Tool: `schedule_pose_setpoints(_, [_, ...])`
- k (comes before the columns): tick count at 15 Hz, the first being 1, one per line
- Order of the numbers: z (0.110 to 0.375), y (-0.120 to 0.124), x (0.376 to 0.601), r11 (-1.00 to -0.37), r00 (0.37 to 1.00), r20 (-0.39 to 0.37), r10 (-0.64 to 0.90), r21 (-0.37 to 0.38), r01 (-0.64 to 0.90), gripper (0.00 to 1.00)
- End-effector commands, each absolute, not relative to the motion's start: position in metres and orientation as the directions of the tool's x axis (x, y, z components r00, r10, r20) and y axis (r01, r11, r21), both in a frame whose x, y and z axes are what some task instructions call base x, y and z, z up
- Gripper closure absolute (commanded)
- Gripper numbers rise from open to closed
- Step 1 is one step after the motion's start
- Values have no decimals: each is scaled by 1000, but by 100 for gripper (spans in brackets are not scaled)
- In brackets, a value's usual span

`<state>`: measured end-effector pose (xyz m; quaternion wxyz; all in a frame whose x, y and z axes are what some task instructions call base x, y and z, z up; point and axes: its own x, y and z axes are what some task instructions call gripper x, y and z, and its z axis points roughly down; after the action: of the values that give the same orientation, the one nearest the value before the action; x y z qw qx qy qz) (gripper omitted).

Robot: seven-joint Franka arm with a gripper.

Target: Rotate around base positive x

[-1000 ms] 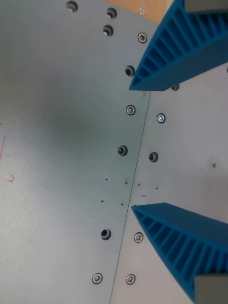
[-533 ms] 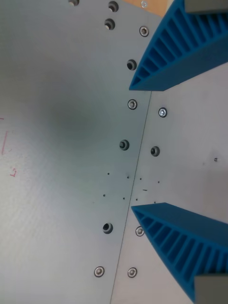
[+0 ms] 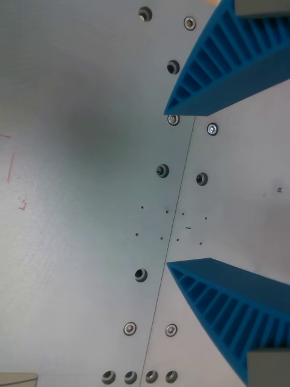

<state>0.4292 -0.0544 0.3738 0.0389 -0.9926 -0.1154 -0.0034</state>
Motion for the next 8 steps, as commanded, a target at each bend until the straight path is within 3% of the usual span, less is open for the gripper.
schedule_pose_setpoints(1, [377,-60,428,-934,969,59,240,-259,247,0])
schedule_pose_setpoints(8, [377,-60,428,-910,969,77,234,-335,246,0])
